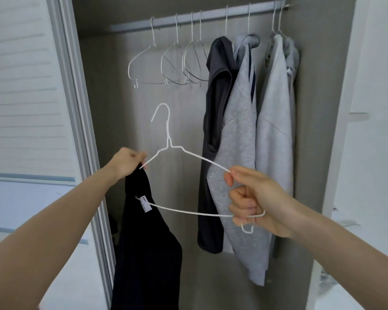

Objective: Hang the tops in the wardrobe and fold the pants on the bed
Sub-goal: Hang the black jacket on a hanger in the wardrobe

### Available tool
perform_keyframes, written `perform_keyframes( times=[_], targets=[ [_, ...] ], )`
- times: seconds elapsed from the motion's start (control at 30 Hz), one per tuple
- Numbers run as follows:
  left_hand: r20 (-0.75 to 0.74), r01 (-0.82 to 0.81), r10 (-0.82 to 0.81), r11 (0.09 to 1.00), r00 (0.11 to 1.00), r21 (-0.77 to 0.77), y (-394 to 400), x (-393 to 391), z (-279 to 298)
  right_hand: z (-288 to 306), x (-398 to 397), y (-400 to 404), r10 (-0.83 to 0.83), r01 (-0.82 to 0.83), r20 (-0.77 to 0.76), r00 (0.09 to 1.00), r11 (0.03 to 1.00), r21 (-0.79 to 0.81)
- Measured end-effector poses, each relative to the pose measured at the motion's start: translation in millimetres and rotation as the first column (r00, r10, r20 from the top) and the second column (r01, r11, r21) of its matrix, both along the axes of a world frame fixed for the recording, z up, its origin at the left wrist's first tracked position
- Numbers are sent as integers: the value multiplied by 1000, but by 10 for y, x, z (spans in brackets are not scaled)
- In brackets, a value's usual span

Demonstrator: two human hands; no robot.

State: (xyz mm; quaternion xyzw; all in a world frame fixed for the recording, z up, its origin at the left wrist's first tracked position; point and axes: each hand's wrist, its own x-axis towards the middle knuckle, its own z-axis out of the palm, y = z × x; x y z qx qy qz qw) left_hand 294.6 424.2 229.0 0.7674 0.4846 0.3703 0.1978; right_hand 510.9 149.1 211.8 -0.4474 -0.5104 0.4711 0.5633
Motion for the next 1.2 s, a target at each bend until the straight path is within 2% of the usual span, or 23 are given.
perform_keyframes(
  times=[0.13, 0.23, 0.37, 0.43, 0.5, 0.6, 0.67, 0.73, 0.83, 0.87, 0.93, 0.97, 1.0, 1.1, 1.17, 1.2],
  targets=[
    [-35, 92, -93, 996, 995, -20, -93, -95, 72, -117, 58, 89, 11, -11, -53, 999, 1000, 9],
    [-188, 108, -118, 992, 975, -61, -124, -248, 177, -177, 60, 94, 21, -20, -22, 1000, 998, 51],
    [-491, 74, -3, 989, 871, 125, -127, -291, 224, -256, -82, 164, 2, -3, 21, 1000, 998, 59],
    [-526, 73, 56, 973, 849, 221, -167, -202, 231, -310, -178, 249, -7, 7, 13, 1000, 999, 49],
    [-459, 114, 28, 954, 888, 279, -220, -110, 251, -367, -268, 342, -29, 28, 14, 999, 999, 29],
    [-176, 185, -132, 924, 976, 335, -395, 0, 300, -452, -343, 435, -94, 94, -3, 996, 994, 50],
    [21, 224, -244, 917, 969, 329, -554, 22, 352, -495, -348, 452, -113, 120, -53, 992, 982, 145],
    [100, 287, -324, 918, 941, 274, -684, 8, 422, -492, -318, 433, -113, 143, -129, 985, 956, 258],
    [32, 335, -352, 913, 936, 233, -737, -68, 535, -424, -237, 361, -77, 153, -224, 972, 924, 349],
    [-62, 304, -300, 899, 952, 314, -707, -96, 556, -405, -207, 335, -60, 149, -240, 969, 917, 369],
    [-288, 217, -55, 794, 956, 569, -624, -157, 593, -397, -150, 301, -11, 125, -259, 966, 897, 425],
    [-347, 212, 32, 738, 937, 641, -597, -179, 610, -393, -131, 282, 7, 112, -254, 967, 887, 448],
    [-370, 224, 44, 728, 928, 648, -568, -194, 617, -391, -104, 265, 17, 99, -242, 970, 883, 459],
    [-327, 350, -200, 788, 923, 506, -687, -118, 609, -388, -45, 238, -28, 103, -178, 984, 899, 425],
    [-243, 412, -339, 821, 909, 395, -765, -9, 597, -404, -53, 261, -43, 103, -159, 986, 917, 386],
    [-175, 438, -402, 840, 899, 321, -776, 47, 593, -429, -49, 290, 3, 61, -175, 985, 931, 360]
  ],
)
